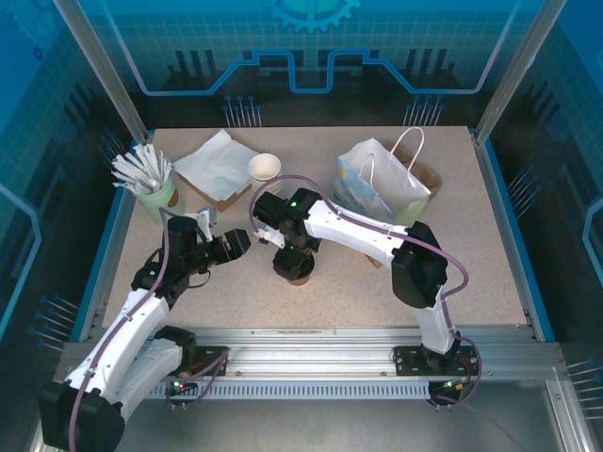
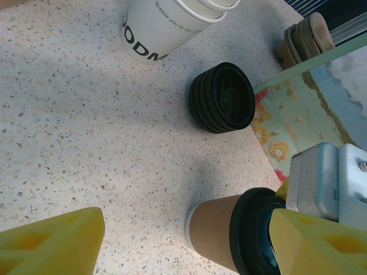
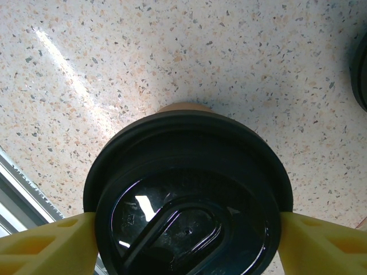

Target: Pack the takeout coffee

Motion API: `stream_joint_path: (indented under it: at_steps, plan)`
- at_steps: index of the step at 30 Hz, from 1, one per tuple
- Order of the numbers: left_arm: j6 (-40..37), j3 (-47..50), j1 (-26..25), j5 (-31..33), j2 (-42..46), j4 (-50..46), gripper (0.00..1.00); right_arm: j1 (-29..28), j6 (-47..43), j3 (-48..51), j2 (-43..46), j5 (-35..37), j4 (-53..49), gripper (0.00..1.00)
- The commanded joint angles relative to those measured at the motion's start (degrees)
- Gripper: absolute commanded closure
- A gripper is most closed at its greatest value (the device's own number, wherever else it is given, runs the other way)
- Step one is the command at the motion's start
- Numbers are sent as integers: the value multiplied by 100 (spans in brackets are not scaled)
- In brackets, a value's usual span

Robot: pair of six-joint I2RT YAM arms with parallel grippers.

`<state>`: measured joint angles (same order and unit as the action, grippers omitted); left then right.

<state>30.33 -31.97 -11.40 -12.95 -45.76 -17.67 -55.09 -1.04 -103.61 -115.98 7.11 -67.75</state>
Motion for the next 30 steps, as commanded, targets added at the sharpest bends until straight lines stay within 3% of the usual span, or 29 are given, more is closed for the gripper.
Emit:
stream_joint_path:
  at_steps: [1,18,30]
  plan:
    - [26,127,50,-151,-3,88,23,-74,30,-15,-126,34,-102,21]
    - [52,147,43,-173,5,111,23,-79,66,140,-131,103,-13,21]
    - [78,156,49,-165,84,28,23,-76,80,208,176,106,25,33]
